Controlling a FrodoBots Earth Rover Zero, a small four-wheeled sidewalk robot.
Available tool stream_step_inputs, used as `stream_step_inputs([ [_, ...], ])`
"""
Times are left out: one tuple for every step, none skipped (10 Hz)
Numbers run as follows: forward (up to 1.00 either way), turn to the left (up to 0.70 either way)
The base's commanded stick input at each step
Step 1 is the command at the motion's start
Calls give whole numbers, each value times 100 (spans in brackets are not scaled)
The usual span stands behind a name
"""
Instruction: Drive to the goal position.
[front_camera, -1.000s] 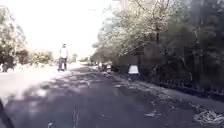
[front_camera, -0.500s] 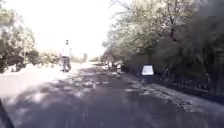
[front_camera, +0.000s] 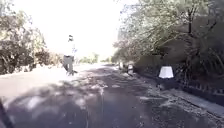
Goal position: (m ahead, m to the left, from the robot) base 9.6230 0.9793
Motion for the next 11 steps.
stream_step_inputs([
  [100,0],
  [100,0],
  [100,0],
  [100,0],
  [100,0],
  [100,0],
  [100,0],
  [100,1],
  [100,12],
  [100,24],
  [100,19],
])
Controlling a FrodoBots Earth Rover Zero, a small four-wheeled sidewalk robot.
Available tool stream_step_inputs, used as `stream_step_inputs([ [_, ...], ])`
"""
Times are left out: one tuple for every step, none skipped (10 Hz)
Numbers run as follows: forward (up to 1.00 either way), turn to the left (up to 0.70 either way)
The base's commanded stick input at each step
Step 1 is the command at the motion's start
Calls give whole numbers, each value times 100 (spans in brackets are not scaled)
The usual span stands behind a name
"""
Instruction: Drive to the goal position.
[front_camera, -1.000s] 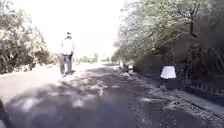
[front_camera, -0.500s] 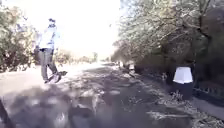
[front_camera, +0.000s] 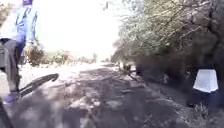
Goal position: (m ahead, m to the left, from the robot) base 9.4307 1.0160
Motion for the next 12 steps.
stream_step_inputs([
  [100,8],
  [100,0],
  [100,0],
  [100,0],
  [100,0],
  [100,0],
  [100,0],
  [100,0],
  [100,3],
  [100,14],
  [100,25],
  [100,17],
])
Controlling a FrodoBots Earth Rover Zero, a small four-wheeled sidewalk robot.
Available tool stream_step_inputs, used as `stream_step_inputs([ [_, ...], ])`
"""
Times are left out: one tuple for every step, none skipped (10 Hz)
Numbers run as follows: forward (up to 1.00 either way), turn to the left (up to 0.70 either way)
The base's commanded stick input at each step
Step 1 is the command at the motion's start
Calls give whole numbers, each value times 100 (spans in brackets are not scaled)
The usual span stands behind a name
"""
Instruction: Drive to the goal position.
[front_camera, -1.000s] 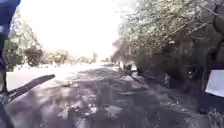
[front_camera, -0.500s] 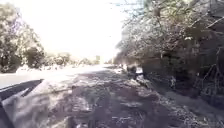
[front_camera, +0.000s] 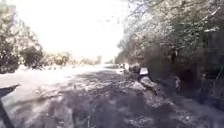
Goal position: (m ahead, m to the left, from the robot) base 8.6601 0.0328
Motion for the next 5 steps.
stream_step_inputs([
  [100,5],
  [100,7],
  [100,18],
  [100,24],
  [100,12],
])
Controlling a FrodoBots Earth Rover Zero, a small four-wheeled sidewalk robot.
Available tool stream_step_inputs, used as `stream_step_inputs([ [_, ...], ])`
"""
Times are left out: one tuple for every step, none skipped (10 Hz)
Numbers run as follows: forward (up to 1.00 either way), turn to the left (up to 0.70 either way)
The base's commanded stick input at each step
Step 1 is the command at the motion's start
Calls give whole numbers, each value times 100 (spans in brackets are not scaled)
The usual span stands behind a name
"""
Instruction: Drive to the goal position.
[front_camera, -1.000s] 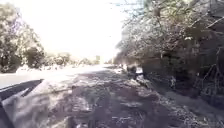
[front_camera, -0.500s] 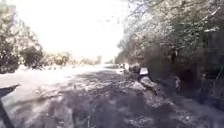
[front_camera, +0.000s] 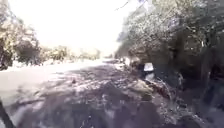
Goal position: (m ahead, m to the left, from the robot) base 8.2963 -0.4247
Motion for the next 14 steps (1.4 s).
stream_step_inputs([
  [100,1],
  [100,0],
  [100,0],
  [100,0],
  [100,0],
  [100,0],
  [100,0],
  [100,0],
  [100,27],
  [100,27],
  [100,0],
  [100,0],
  [100,0],
  [100,0],
])
